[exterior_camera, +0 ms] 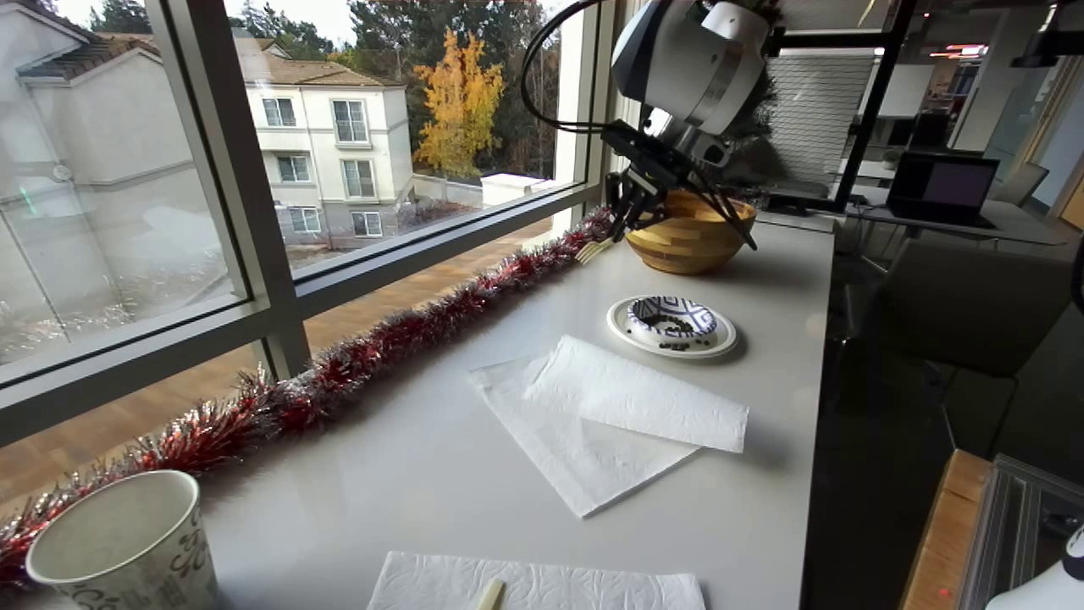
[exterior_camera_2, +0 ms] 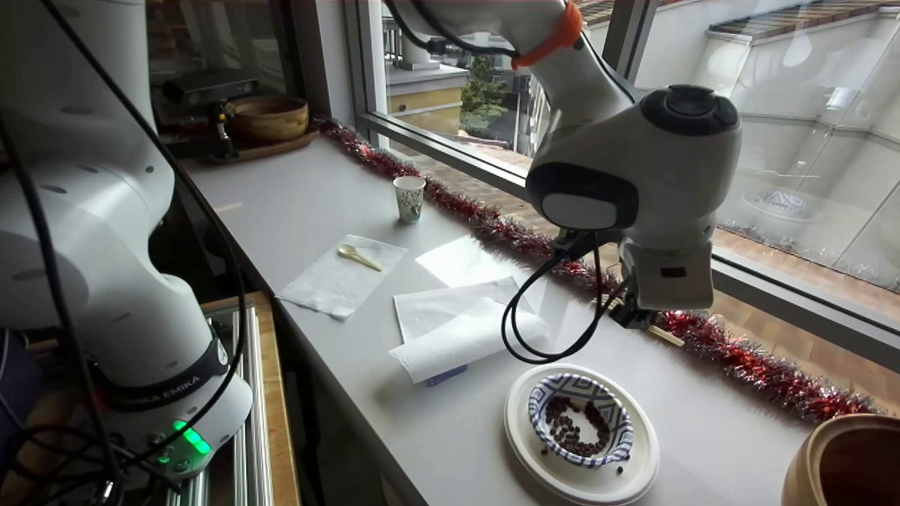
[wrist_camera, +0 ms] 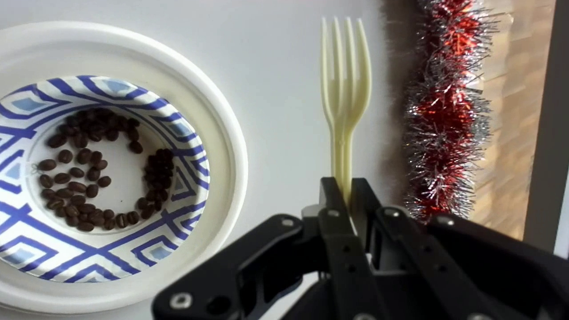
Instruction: Move the fork backwards
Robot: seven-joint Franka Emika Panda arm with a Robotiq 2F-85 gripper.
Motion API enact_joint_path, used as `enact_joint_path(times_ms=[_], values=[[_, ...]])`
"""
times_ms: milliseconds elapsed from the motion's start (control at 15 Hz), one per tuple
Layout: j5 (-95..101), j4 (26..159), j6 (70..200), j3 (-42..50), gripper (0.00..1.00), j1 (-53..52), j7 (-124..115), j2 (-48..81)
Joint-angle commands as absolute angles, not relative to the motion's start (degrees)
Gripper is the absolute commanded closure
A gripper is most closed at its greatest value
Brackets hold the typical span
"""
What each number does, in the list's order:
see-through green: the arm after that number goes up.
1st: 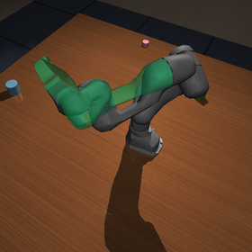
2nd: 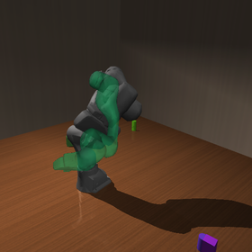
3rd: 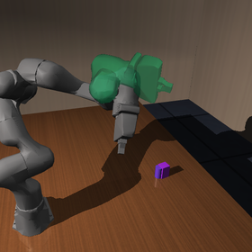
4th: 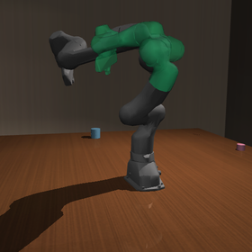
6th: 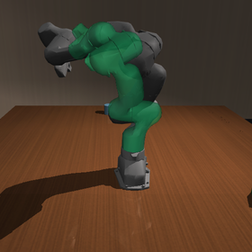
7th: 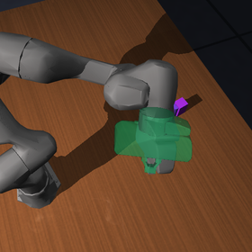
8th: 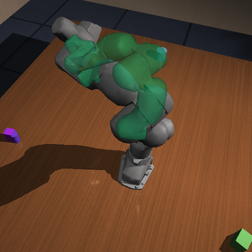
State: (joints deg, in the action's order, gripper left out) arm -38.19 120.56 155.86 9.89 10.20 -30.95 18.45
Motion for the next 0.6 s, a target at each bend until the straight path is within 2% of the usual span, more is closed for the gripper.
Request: enact_joint_path(times_ms=[0,533], values=[[-39.6,109.0,152.5,9.9,0.97,12.4,-33.9,28.7],[-37.5,95.4,145.8,10.6,0.97,15.2,-38.3,43.1]])
